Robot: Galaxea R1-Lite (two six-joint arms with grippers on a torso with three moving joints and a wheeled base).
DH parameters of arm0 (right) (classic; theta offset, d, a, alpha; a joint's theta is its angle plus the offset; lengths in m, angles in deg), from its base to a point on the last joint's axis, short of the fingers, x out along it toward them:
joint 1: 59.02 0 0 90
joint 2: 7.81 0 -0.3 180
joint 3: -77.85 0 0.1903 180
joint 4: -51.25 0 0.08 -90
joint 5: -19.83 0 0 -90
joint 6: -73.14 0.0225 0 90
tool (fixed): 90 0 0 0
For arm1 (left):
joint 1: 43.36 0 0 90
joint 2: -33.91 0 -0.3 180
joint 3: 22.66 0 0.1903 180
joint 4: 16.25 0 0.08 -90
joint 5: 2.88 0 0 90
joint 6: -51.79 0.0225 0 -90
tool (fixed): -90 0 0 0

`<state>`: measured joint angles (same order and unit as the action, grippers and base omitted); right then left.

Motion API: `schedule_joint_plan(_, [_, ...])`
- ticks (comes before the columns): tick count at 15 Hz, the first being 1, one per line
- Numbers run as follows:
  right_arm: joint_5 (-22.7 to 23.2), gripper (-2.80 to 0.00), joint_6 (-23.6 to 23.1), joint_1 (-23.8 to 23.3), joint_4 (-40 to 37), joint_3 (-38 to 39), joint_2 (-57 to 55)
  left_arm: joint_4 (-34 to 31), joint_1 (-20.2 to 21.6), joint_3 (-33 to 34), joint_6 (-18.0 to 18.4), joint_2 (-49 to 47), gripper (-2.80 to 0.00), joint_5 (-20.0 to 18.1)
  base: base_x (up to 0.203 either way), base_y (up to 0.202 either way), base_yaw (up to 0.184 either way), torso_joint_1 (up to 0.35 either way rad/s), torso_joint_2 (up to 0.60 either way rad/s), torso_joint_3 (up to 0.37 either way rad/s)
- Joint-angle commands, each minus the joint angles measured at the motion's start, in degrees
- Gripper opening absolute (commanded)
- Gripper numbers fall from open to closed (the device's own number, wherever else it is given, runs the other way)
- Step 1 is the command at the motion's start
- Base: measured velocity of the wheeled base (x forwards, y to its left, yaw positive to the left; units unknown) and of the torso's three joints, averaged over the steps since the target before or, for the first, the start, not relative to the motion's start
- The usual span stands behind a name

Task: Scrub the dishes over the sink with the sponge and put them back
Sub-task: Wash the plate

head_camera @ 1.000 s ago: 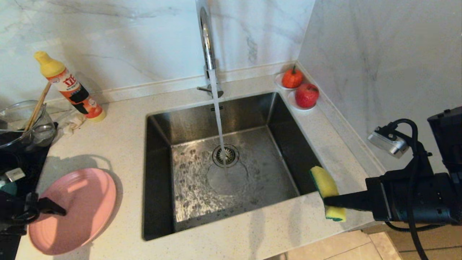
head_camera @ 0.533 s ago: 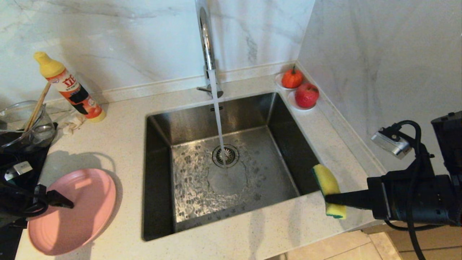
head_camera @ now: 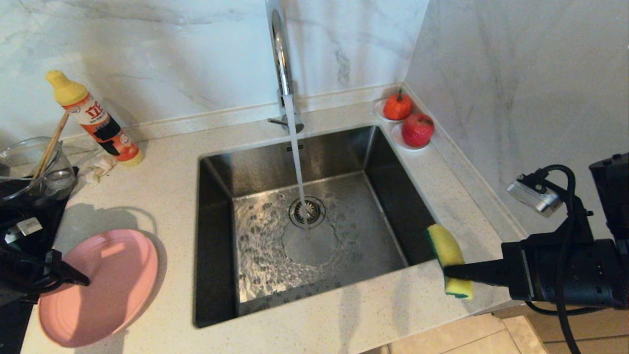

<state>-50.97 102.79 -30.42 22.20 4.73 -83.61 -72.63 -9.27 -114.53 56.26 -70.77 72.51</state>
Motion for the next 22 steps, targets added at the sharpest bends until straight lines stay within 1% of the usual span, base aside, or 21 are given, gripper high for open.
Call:
schedule_joint_plan(1, [0.22,-2.8,0.24,0.13,-0.03,-0.17,0.12,-0.21,0.01,-0.23,0.01,0.18,-2.8,0.02,0.0,0.0,0.0,0.0,0.0,0.0])
schedule_joint_plan(5, [0.22,-2.8,0.24,-0.03,-0.03,-0.26,0.13,-0.3,0.01,0.15,0.01,0.18,-2.8,0.0,0.0,0.0,0.0,0.0,0.0,0.0])
schedule_joint_plan(9, [0.22,-2.8,0.15,0.14,-0.03,0.18,-0.05,-0.78,-0.05,1.85,-0.43,1.23,-2.8,-0.91,0.0,0.0,0.0,0.0,0.0,0.0])
schedule_joint_plan(12, [0.22,-2.8,0.15,0.14,0.01,0.09,0.13,-0.81,0.01,1.58,-1.18,4.05,-2.8,-3.09,0.0,0.0,0.0,0.0,0.0,0.0])
schedule_joint_plan(15, [0.22,-2.8,0.15,0.14,0.02,-0.17,-0.01,-1.04,-0.48,1.15,-4.14,9.86,-2.8,-8.35,0.0,0.0,0.0,0.0,0.0,0.0])
schedule_joint_plan(16, [0.22,-2.8,0.15,0.32,0.06,-0.17,-0.05,-1.07,-1.68,0.88,-5.57,11.43,-2.8,-9.04,0.0,0.0,0.0,0.0,0.0,0.0])
schedule_joint_plan(17, [0.22,-2.8,0.24,0.4,-0.03,-0.17,0.05,-1.13,-2.78,0.54,-7.18,12.69,-2.8,-9.23,0.0,0.0,0.0,0.0,0.0,0.0])
schedule_joint_plan(19, [0.14,-2.8,0.24,0.4,0.06,-0.26,-0.05,-1.43,-6.61,-0.53,-10.57,16.05,-2.8,-9.22,0.0,0.0,0.0,0.0,0.0,0.0])
schedule_joint_plan(22, [0.14,-2.8,0.36,0.04,0.06,-0.25,0.09,-5.63,-12.62,-4.69,-16.01,17.86,-2.8,-9.32,0.0,0.0,0.0,0.0,0.0,0.0])
